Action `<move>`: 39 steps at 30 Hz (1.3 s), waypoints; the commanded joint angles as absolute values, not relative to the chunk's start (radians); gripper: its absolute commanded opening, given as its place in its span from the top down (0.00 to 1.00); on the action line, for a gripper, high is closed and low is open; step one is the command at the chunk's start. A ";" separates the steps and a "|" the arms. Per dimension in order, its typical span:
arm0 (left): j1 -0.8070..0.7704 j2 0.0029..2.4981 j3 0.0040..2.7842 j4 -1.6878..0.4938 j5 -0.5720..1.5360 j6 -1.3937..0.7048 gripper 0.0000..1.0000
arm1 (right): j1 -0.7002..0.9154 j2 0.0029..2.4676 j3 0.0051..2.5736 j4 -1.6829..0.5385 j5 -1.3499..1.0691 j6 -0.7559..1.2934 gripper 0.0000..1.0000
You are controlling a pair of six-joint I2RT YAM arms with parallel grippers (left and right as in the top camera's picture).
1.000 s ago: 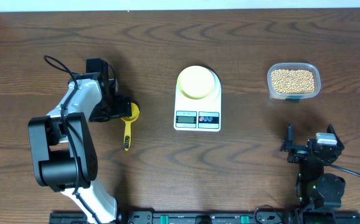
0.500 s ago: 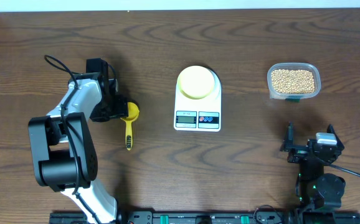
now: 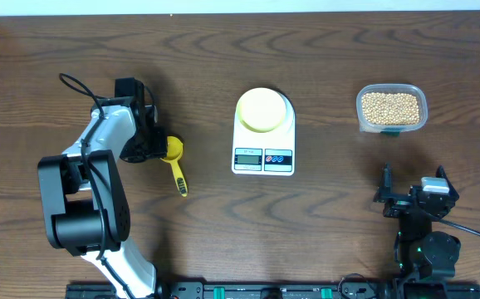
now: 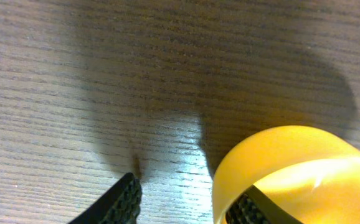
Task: Scoop item into bowl and weigh 50g on scale
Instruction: 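Close the left gripper on the scoop rim and lift it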
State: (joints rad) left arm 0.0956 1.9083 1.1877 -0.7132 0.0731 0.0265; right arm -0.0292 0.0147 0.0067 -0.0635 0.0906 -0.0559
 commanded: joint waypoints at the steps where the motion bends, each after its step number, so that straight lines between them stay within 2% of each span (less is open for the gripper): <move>1: 0.095 1.910 1.182 -0.715 0.071 0.033 0.60 | -0.025 0.007 0.006 -0.067 0.102 -0.058 0.01; 22: 0.095 1.910 1.182 -0.715 0.071 0.033 0.81 | -0.025 0.007 0.006 -0.067 0.102 -0.058 0.01; 23: 0.095 1.910 1.182 -0.715 0.071 0.033 0.86 | -0.025 0.007 0.006 -0.067 0.102 -0.058 0.01; 31: 0.095 1.910 1.182 -0.714 0.071 0.033 0.92 | -0.025 0.007 0.006 -0.067 0.102 -0.058 0.01; 39: 0.095 1.910 1.182 -0.712 0.071 0.033 0.92 | -0.025 0.007 0.006 -0.067 0.102 -0.058 0.01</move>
State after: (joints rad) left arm 0.0956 1.9083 1.1877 -0.7094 0.0734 0.0273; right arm -0.0296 0.0147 0.0067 -0.0631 0.0906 -0.0559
